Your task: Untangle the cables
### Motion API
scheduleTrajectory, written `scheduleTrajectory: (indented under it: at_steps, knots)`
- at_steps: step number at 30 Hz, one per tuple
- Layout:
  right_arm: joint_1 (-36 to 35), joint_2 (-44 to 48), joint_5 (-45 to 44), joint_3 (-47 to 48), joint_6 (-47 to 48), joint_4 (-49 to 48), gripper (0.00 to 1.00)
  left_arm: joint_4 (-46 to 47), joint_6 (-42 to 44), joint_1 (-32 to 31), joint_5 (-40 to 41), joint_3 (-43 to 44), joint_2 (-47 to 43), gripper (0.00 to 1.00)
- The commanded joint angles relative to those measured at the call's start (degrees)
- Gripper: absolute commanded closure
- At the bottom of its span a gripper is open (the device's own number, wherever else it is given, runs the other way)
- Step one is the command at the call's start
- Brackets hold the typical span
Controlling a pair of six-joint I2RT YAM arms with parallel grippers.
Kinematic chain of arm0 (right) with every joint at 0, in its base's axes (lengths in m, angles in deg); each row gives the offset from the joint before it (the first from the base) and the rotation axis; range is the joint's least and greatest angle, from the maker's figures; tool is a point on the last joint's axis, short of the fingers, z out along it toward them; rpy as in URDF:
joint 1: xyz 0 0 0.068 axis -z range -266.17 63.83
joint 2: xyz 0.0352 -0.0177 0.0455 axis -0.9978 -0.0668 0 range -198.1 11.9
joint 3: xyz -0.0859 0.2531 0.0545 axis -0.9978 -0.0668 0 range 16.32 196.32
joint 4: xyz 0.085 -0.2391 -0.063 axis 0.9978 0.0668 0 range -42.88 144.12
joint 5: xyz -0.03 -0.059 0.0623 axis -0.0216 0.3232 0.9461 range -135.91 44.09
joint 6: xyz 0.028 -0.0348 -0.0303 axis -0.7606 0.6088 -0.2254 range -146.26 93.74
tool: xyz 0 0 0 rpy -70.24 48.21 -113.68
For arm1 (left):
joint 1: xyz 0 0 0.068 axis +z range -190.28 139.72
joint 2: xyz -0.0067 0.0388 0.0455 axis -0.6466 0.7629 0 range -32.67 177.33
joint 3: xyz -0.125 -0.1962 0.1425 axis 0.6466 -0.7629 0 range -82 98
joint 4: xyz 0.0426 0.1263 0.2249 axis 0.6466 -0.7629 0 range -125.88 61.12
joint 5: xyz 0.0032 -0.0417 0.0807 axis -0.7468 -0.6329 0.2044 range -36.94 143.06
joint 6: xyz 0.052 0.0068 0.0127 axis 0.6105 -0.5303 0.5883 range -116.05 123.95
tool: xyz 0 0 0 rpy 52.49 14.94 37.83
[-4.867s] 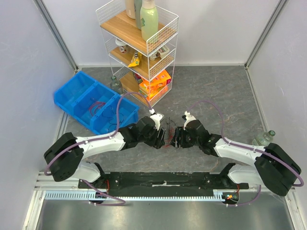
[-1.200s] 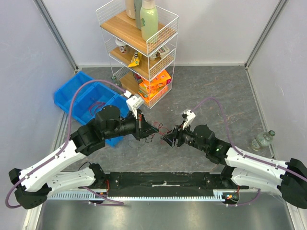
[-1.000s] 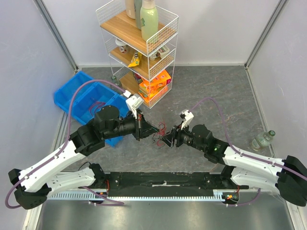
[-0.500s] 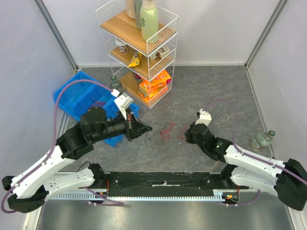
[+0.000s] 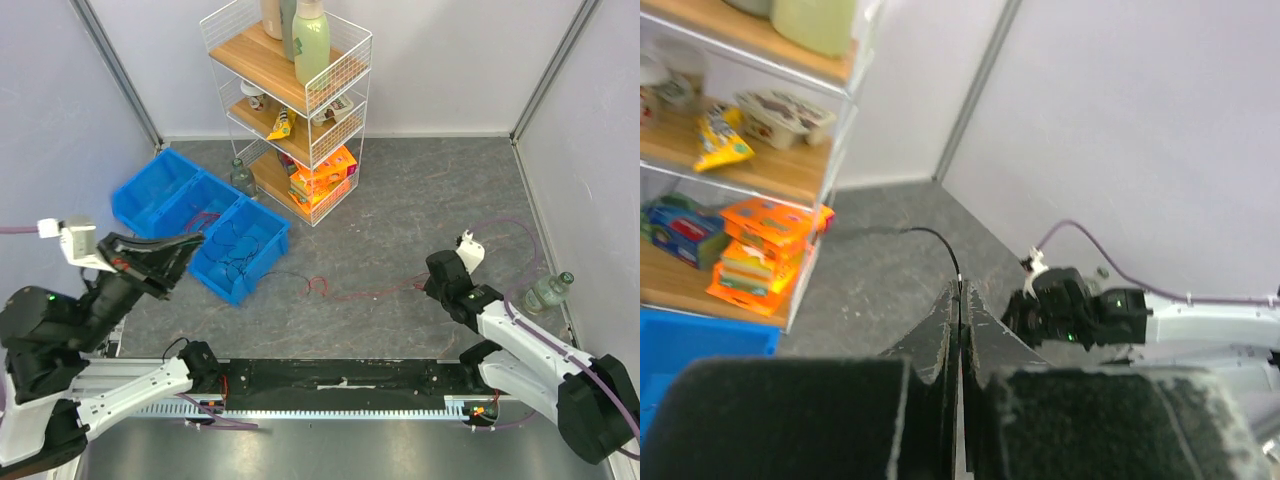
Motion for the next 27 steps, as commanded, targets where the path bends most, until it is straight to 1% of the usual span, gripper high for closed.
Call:
scheduleTrajectory:
  at_steps: [1,6,10,12,16,18,20,21,27]
  knots:
    - [3.4,0.7,0.6,-0.9,0.0,1.3,1.0,-2.3,5.1,-0.1,7.3,4.2,-1.2,0.98]
    - [6.2,2.2,1.3,-0.8,2.1,1.7,1.0,-5.1,7.3,-0.2,11.4,6.6,-1.8,0.98]
    - [10.7,3.0,3.2,-0.5,4.4,2.5,1.0,-6.3,9.5,-0.1,15.5,9.5,-1.6,0.98]
    - [12.7,3.4,4.3,-0.5,5.1,2.5,1.0,-6.3,12.0,0.0,17.6,11.8,-0.6,0.98]
    - [14.7,2.9,5.4,-0.2,6.6,2.3,1.0,-9.2,18.2,-0.1,22.3,21.2,4.4,0.98]
    - [15.7,2.6,6.3,0.0,7.3,2.2,1.0,-10.5,19.8,-0.1,24.6,25.4,6.3,0.98]
    - [15.8,2.8,6.4,0.0,7.3,2.2,1.0,-11.2,20.4,-0.1,24.8,26.7,7.0,0.98]
    - [16.0,3.0,6.2,0.0,7.4,2.2,1.0,-11.3,22.2,0.0,25.1,27.0,7.2,0.98]
    - [17.8,2.6,7.5,0.0,8.3,2.0,1.0,-11.8,23.4,0.0,27.6,28.3,6.9,0.98]
